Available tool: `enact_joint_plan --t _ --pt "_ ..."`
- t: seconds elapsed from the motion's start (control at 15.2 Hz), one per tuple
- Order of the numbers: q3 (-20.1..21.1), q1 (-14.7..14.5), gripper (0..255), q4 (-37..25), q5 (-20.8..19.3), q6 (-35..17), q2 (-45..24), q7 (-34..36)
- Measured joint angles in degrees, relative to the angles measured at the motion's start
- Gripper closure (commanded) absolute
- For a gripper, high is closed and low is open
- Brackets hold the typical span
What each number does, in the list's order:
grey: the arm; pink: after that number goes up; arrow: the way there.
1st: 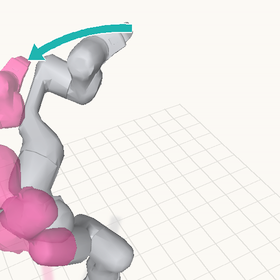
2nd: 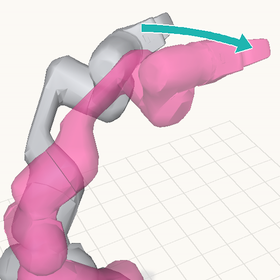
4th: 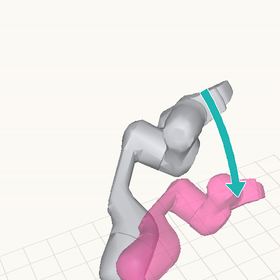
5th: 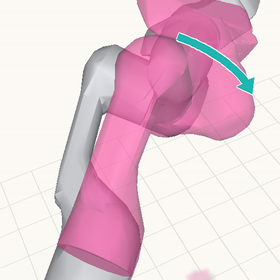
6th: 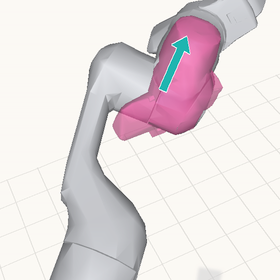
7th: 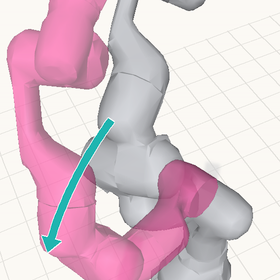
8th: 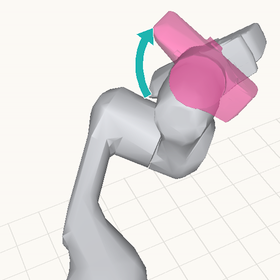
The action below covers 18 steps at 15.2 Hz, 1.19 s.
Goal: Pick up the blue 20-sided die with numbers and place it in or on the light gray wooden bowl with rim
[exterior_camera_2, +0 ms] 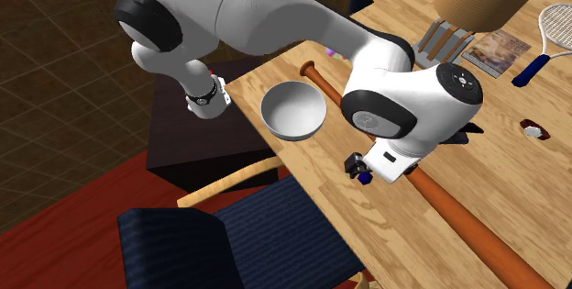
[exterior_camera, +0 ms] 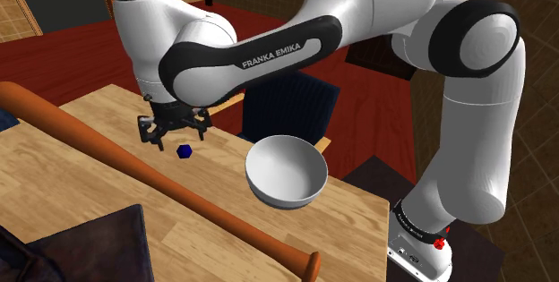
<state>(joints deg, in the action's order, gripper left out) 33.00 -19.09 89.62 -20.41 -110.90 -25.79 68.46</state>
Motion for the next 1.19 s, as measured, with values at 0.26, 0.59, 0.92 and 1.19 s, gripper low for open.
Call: enact_joint_plan --t 0.26,0.59,0.92,1.19 --pt "-0.5 0.0 0 1.4 -0.9 -2.5 -1.3 0.5" --pt "-0.6 0.0 0 2.1 -1.1 -3.3 -1.5 0.7" --pt "-0.6 0.0 255 2.1 -1.1 -3.3 -1.5 0.7" --pt "-0.6 0.0 255 2.1 -1.1 -3.3 -1.5 0.7"
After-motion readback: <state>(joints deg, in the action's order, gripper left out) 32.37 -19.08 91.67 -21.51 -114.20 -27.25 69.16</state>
